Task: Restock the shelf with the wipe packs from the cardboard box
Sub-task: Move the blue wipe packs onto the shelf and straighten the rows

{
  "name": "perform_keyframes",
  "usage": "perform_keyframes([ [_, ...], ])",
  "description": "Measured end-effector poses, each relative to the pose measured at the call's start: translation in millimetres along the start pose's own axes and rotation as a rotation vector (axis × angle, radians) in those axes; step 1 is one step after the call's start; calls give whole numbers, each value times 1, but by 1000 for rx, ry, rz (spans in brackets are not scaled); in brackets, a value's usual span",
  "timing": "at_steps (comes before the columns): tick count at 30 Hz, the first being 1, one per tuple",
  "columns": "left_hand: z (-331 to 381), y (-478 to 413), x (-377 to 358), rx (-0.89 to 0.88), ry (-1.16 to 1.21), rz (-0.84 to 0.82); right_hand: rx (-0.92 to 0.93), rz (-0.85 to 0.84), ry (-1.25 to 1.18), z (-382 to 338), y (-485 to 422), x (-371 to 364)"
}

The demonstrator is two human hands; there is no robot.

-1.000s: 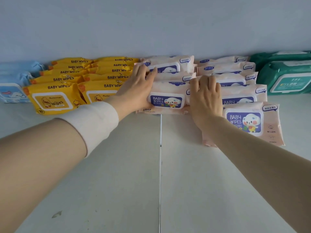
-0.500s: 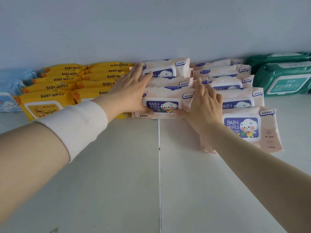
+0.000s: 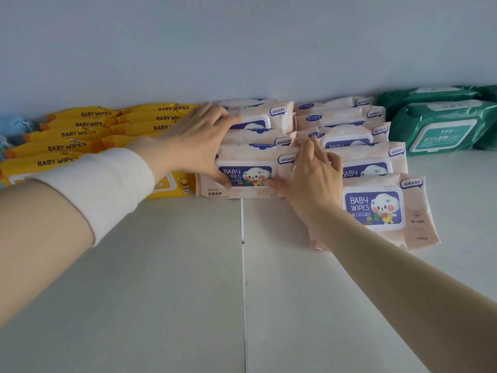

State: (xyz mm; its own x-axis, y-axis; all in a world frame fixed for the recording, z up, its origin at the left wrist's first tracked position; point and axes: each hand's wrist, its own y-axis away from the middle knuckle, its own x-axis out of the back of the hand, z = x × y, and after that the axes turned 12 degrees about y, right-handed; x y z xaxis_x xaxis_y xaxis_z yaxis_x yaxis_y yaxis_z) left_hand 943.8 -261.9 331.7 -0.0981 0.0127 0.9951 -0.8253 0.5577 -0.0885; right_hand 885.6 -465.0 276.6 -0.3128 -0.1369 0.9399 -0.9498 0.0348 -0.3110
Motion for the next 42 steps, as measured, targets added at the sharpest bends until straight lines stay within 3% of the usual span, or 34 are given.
perform_keyframes([
  [3, -6, -10, 11, -4, 112, -74, -1, 2, -3, 0, 0, 0],
  [8, 0, -22, 22, 165, 453, -250, 1, 3, 11, 0, 0, 0],
  [12, 4, -22, 22, 97, 302, -277, -7, -5, 5, 0, -1, 0],
  [19, 11, -24, 12, -64, 77, -183, -21, 32, -2, -1, 4, -2],
  [30, 19, -16, 13, -21, 130, -170, -38, 40, -14, -1, 10, -1],
  [36, 6, 2, 16, 8, 3, -307, -51, 25, -30, -1, 11, 1],
  [42, -4, 14, 5, 23, -12, -171, -73, 12, -51, -1, 10, 0],
])
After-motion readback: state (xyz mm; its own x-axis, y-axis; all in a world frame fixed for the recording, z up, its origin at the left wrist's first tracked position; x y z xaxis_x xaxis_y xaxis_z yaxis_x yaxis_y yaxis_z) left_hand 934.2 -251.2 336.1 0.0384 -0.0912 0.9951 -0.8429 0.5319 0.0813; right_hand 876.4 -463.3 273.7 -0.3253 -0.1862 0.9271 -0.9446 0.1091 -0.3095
